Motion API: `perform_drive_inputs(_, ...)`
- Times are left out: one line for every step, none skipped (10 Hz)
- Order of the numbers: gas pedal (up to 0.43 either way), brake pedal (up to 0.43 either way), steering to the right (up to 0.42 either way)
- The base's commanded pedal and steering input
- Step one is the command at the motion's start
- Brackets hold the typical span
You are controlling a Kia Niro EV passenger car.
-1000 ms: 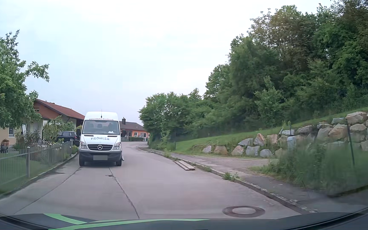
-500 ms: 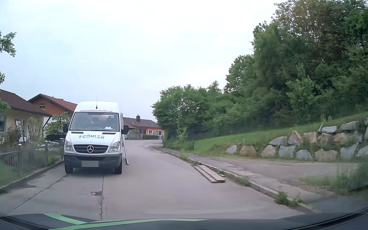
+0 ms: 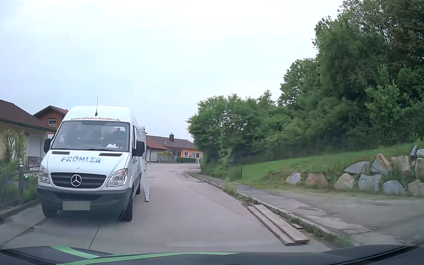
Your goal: Follow the waypoints while adhering to traffic rules and regulations
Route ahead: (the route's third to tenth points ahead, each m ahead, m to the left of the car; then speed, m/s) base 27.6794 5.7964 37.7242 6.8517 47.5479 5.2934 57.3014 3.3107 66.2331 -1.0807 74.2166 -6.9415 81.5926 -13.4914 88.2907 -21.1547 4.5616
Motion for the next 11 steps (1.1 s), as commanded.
perform_drive_inputs(0.0, 0.25, -0.047)
perform_drive_inputs(0.0, 0.256, -0.044)
perform_drive_inputs(0.0, 0.256, -0.038)
perform_drive_inputs(0.0, 0.256, -0.031)
perform_drive_inputs(0.0, 0.256, -0.021)
perform_drive_inputs(0.0, 0.25, -0.016)
perform_drive_inputs(0.0, 0.226, -0.015)
perform_drive_inputs(0.0, 0.201, -0.014)
perform_drive_inputs(0.0, 0.165, -0.007)
perform_drive_inputs(0.0, 0.061, 0.009)
perform_drive_inputs(0.0, 0.0, 0.021)
